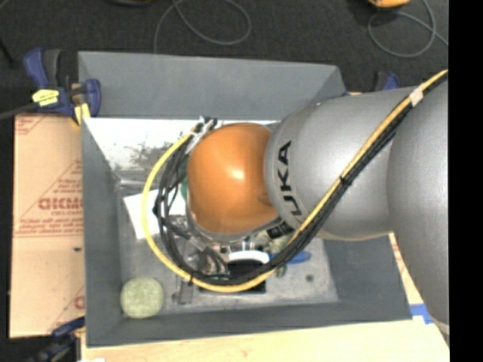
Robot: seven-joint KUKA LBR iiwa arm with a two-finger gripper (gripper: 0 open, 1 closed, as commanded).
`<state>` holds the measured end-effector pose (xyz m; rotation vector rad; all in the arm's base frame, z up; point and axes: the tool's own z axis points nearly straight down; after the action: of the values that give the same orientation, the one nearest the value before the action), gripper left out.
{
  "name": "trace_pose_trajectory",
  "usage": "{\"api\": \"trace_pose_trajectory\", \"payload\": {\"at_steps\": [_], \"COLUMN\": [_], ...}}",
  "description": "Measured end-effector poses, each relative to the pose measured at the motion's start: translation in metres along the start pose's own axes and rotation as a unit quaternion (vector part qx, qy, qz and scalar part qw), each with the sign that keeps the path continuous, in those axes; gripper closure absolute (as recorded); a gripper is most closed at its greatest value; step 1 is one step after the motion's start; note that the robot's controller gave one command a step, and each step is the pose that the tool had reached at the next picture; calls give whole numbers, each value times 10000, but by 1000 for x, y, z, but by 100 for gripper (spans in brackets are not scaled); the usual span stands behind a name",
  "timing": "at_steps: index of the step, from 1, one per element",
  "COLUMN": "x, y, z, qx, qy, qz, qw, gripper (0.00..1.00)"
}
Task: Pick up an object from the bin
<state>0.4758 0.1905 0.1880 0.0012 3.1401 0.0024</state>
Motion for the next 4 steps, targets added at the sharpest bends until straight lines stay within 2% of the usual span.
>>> {"api": "trace_pose_trajectory", "payload": {"at_steps": [1,2,3,4], "x": [0,-6,-3,-3], "y": [26,46,46,36], "z": [64,113,80,95], "qx": [3,-5,4,0], "qy": [-16,-85,-1,-15], "qz": [-718,-2079,-3599,-2845], "qw": [9974,9781,9330,9587], "gripper": [0,0,0,0]}}
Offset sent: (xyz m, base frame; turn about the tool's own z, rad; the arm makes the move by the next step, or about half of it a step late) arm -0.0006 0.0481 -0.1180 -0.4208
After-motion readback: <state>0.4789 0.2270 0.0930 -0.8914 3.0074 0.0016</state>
